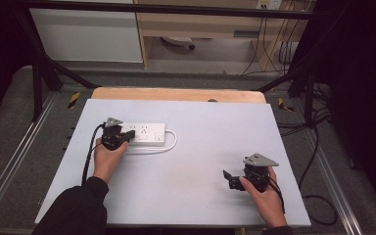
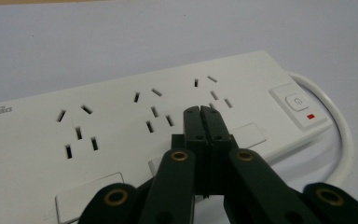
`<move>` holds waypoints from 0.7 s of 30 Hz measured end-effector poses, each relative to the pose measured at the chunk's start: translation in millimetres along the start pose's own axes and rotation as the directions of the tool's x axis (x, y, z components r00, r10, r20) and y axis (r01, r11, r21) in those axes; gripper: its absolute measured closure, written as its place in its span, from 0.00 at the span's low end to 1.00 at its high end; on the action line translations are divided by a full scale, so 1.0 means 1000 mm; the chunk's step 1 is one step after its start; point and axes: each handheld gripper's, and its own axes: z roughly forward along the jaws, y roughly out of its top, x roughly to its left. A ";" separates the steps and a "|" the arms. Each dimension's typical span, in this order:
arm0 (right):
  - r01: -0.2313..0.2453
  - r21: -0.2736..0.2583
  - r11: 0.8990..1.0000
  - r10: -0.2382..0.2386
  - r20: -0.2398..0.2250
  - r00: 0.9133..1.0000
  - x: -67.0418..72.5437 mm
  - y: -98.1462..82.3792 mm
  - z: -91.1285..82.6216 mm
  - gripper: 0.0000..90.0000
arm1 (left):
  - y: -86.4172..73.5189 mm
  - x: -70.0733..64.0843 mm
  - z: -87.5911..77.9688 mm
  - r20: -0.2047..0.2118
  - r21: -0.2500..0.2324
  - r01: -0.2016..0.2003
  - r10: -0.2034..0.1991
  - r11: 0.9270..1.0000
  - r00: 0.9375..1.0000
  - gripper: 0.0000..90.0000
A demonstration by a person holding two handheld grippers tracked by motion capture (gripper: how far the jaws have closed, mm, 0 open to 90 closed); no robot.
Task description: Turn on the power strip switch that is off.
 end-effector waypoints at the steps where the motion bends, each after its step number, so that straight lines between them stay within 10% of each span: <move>1: 0.001 0.000 1.000 -0.001 0.000 1.000 0.000 0.000 0.000 0.03 | 0.000 0.000 0.000 0.001 0.001 0.000 0.000 1.000 1.000 1.00; 21: 0.003 0.000 1.000 -0.003 0.000 1.000 0.000 0.000 0.000 0.03 | 0.002 -0.003 0.001 0.000 -0.040 -0.012 0.012 0.999 1.000 0.80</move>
